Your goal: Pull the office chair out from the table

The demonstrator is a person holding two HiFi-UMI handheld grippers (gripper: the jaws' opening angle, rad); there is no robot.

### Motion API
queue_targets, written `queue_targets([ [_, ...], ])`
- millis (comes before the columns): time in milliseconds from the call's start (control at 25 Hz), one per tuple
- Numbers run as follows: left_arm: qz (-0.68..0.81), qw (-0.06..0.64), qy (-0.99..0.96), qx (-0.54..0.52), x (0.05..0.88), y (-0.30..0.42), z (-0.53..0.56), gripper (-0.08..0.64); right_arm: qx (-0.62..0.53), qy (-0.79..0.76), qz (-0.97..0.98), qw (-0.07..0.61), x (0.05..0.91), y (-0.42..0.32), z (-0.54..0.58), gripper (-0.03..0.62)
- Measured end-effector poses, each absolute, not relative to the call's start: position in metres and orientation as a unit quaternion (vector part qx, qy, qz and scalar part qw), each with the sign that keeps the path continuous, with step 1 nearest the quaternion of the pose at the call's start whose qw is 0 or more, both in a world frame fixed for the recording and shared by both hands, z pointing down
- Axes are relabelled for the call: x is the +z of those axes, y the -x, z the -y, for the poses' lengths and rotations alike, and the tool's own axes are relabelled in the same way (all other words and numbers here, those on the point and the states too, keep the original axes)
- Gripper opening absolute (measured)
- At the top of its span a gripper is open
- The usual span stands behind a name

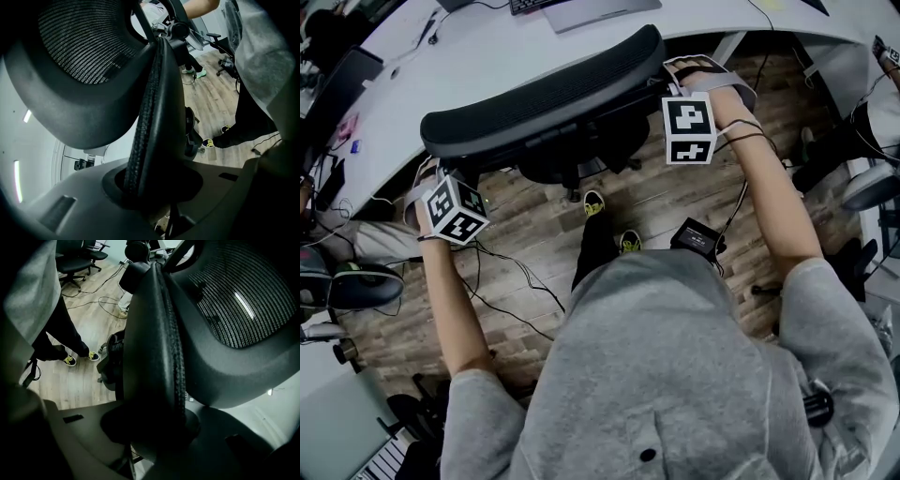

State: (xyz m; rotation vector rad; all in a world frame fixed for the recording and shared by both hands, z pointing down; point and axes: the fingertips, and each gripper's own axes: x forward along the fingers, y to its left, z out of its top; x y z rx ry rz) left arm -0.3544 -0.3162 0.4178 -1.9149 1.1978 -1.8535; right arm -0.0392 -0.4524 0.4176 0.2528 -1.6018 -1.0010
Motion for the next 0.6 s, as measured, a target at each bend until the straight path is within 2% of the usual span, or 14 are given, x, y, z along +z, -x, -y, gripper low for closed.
queue_targets([
  [600, -0.407, 0.104, 0.656, -0.628, 0.419, 0.339, 0.258, 0.118, -0.439, -0.101, 0.691, 0.566, 0.416, 0.024, 0.389, 0.104],
])
